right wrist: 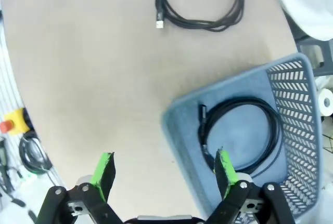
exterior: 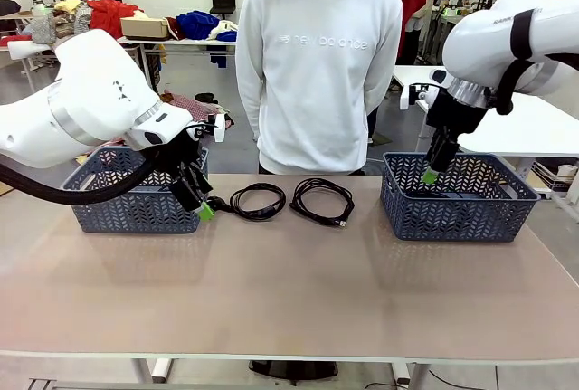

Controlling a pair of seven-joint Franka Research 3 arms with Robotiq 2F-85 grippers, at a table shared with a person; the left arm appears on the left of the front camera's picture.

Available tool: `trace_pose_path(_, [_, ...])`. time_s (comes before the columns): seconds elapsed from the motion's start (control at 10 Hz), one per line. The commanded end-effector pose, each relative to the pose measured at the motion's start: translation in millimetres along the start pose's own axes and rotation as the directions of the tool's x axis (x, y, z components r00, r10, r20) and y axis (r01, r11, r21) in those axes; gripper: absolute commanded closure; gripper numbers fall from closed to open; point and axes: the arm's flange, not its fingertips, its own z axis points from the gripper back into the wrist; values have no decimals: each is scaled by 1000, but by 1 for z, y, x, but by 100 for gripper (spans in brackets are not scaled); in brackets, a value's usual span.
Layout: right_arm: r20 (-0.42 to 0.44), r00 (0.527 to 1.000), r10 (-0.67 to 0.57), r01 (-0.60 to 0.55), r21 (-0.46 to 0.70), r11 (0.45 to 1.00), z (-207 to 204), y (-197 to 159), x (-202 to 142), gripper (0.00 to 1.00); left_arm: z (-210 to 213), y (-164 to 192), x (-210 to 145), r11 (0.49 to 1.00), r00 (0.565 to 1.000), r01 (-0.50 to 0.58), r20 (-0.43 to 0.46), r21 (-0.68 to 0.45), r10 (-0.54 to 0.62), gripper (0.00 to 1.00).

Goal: Organize the cables according to human instructions.
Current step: Pick up a bundle of cables and place it in the basket indicated by the human.

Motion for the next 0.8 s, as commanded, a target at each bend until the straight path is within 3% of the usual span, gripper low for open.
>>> trace_pose_path(0.0, [52, 996, -76, 78, -34, 996, -12, 34, 3, 0, 1, 0, -1, 1000, 1000, -2, 1, -3, 2, 0])
trace_pose_path(0.4, [200, 972, -124, 135, -43, 990, -40, 83, 9, 0, 1, 0, -1, 1000, 1000, -2, 1, -3, 2, 0])
trace_pose_path(0.7, [216, 970, -113, 122, -29, 992, -56, 106, 14, 0, 1, 0, -1, 1000, 1000, -2, 1, -3, 2, 0])
